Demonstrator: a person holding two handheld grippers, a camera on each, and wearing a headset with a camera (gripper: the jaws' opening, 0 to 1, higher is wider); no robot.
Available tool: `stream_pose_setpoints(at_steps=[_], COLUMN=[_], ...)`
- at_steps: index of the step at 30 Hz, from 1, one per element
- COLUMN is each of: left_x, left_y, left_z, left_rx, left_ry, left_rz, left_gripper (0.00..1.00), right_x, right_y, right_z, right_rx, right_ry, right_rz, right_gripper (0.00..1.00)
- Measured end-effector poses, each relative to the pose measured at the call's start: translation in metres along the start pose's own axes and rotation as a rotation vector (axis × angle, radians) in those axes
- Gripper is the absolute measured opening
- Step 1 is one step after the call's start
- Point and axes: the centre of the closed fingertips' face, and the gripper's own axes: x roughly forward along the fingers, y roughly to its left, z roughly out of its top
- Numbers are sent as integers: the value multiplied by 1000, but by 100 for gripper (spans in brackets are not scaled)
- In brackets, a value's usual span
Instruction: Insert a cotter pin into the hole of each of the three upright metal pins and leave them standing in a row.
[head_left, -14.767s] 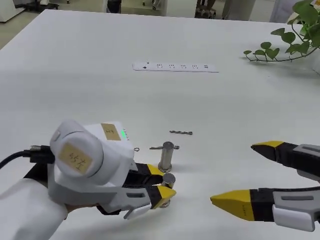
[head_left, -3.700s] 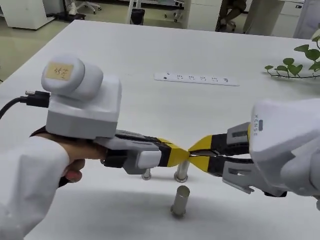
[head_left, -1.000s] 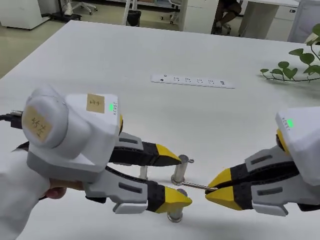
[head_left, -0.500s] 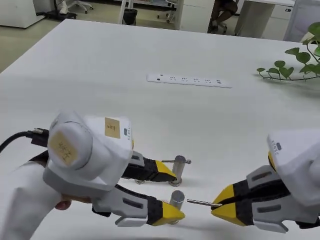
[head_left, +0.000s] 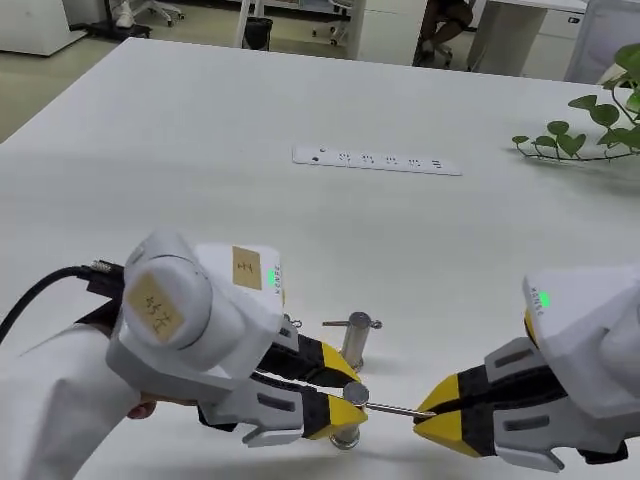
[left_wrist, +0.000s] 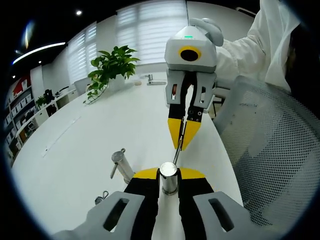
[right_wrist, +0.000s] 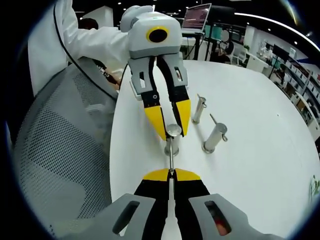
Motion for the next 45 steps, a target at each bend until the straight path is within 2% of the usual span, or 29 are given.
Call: stream_pose_setpoints(at_steps=[8,13,19,24,29,31,32,41,45], left_x=[0,0,-2,-3,-5,-5,-5,-5,-5], left_y=[0,0,0,-1,-3,-3,-2,-4,-5], left_z=[-1,-1,-2,-3,-5,-5,-4,-3,-2], left_rx=[-40,-53,-37,-50,-52,-102,-107,-88,-81], left_ry=[19,29,47,62,79,80,78,84,88], left_rz=[30,47,49,47,39,55,58,47,43], left_gripper=[10,10,10,10,10,10,10,10,10], right_x=[0,5,9,10,13,15,17,23,24], right_y=[-1,1,-1,-2,-1,-1,-1,2,3], right_z=[0,6,8,9,12,14,16,29,32], right_rx=[14,44,81,51,18,4,2,-48,-90], right_ry=[-4,-31,-44,-36,-32,-35,-35,-48,-35], right_rz=[-8,-11,-23,-27,-4,-4,-1,37,59], right_gripper=[0,0,0,0,0,0,0,0,0])
